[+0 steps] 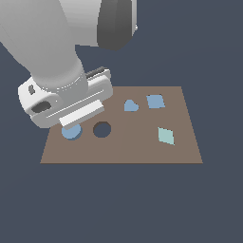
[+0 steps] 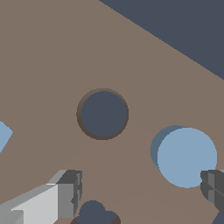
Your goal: Insert a designated object into the corresponding slot on a board.
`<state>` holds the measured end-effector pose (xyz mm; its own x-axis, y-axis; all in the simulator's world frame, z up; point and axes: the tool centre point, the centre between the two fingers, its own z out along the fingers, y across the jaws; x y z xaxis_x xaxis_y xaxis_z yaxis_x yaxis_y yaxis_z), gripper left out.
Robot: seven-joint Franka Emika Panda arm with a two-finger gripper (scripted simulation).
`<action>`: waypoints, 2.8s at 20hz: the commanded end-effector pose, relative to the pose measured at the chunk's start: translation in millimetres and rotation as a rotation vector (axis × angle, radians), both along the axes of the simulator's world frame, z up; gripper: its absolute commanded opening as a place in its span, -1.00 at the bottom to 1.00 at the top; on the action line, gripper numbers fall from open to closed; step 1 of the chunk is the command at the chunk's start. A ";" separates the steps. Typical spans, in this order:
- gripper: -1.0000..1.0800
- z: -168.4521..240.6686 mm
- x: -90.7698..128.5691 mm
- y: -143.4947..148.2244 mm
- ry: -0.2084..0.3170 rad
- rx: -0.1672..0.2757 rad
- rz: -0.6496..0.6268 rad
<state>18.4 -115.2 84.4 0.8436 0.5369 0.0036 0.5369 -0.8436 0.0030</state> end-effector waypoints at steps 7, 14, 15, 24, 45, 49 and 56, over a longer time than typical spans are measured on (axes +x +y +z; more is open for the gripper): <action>0.92 -24.0 18.8 -33.1 0.003 0.001 0.136; 0.92 -33.8 29.0 -45.7 0.004 0.000 0.192; 0.92 -34.5 29.7 -46.4 0.005 0.000 0.196; 0.92 -35.1 30.4 -46.6 0.005 0.000 0.197; -1.00 -53.1 30.5 -46.5 0.004 0.000 0.196; -1.00 -51.3 30.2 -46.2 0.005 0.000 0.197; -1.00 -51.1 28.3 -44.9 0.005 0.000 0.162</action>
